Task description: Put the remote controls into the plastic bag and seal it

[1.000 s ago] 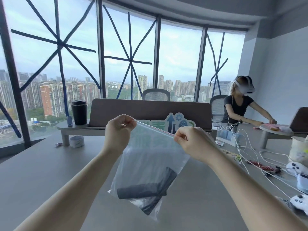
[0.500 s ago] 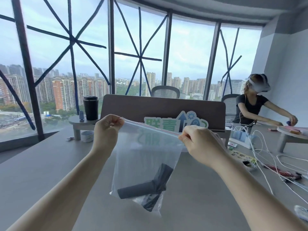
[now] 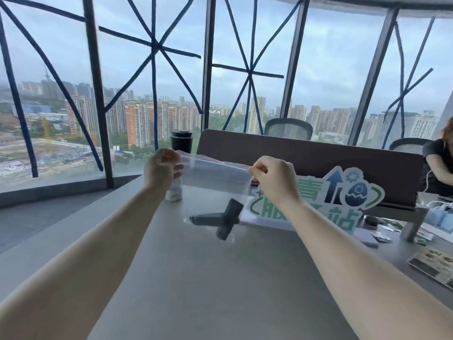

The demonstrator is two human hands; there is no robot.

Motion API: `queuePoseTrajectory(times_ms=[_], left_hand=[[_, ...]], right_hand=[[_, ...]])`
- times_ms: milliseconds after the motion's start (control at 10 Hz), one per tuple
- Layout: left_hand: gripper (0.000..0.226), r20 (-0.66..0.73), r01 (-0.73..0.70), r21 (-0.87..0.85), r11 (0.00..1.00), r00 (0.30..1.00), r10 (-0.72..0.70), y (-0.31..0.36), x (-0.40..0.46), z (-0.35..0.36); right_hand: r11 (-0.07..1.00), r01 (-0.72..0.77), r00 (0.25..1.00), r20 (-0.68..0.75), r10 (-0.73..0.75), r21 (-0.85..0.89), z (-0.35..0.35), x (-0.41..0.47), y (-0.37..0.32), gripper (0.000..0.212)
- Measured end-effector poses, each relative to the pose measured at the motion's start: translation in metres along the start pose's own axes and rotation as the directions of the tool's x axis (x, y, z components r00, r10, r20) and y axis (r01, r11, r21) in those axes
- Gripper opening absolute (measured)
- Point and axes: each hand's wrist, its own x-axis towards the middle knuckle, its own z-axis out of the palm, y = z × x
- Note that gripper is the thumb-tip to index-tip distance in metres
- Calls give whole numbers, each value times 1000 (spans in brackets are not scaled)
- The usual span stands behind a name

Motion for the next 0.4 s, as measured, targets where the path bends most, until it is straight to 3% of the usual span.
queuePoseTrajectory(times_ms=[100, 300, 400], left_hand=[[24, -47, 39, 6, 999, 998, -39, -33, 4, -30], [19, -44, 180, 146, 973, 984, -175, -117, -32, -79], [4, -77, 200, 279, 939, 979, -186, -129, -62, -91]], right_hand=[[999, -11, 995, 101, 8, 34, 39, -18, 3, 18], [992, -118, 880, 459, 121, -36, 84, -88, 27, 15], [983, -182, 845, 515, 144, 23, 71, -114, 30, 14]])
